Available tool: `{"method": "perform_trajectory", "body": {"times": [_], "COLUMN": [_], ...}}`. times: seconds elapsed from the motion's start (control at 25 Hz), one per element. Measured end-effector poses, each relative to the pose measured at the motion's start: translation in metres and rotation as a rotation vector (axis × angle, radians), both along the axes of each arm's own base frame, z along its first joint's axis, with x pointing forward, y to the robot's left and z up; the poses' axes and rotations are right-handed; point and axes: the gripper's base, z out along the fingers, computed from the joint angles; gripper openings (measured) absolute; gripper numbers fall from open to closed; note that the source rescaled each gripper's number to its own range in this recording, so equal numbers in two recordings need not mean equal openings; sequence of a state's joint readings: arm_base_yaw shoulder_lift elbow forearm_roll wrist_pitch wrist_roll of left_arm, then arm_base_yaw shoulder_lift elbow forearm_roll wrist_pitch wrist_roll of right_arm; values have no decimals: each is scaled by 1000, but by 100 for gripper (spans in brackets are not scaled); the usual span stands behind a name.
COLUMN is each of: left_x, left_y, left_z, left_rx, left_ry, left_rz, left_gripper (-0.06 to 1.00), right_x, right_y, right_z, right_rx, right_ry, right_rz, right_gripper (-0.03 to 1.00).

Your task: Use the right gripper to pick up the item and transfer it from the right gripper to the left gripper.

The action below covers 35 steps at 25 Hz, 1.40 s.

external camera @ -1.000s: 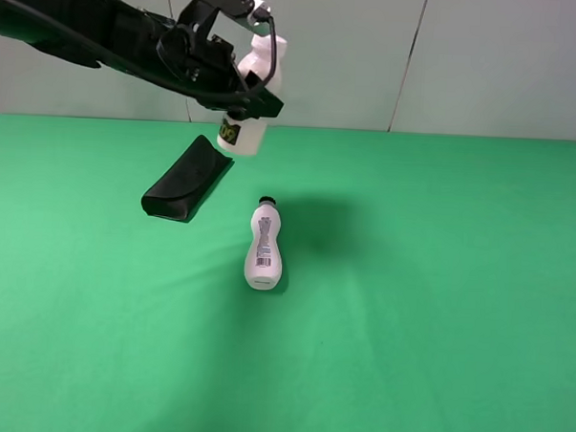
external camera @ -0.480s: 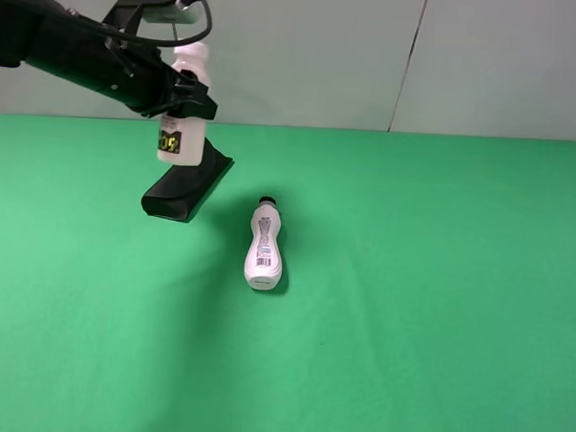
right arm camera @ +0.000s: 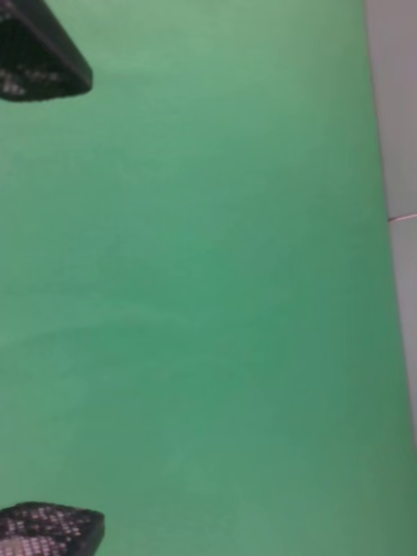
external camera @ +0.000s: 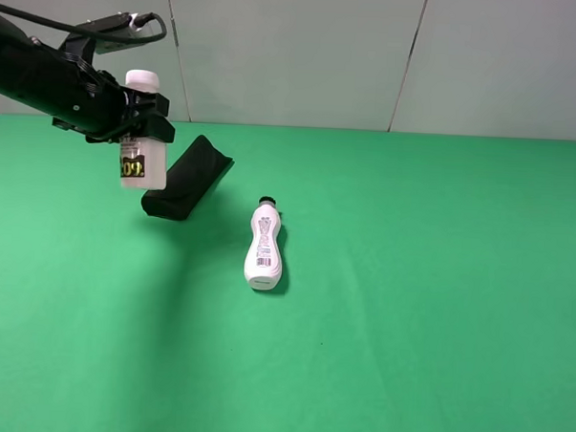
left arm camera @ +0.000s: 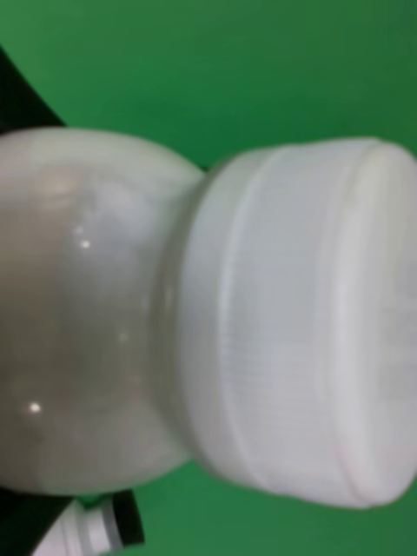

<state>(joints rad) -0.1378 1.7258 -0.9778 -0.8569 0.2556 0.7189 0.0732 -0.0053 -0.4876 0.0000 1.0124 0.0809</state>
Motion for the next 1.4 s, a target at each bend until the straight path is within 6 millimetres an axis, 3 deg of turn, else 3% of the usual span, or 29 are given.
{"method": "perform_trajectory", "body": {"times": [0.6, 0.96, 1.4], "left_x": [-12, -8, -6], "left_y": [45, 47, 46], "left_z": [-24, -62, -71], "left_rx": [32, 37, 30], "left_ry": [114, 224, 266], "left_rz": [161, 182, 174], "left_gripper": [0, 0, 0], "right_x": [0, 0, 0], "right_y": [0, 0, 0], "right_z": [0, 0, 0], "right_rx": [0, 0, 0], "right_ry": [0, -2, -2], "right_rz": [0, 0, 0], "right_gripper": [100, 100, 100]}}
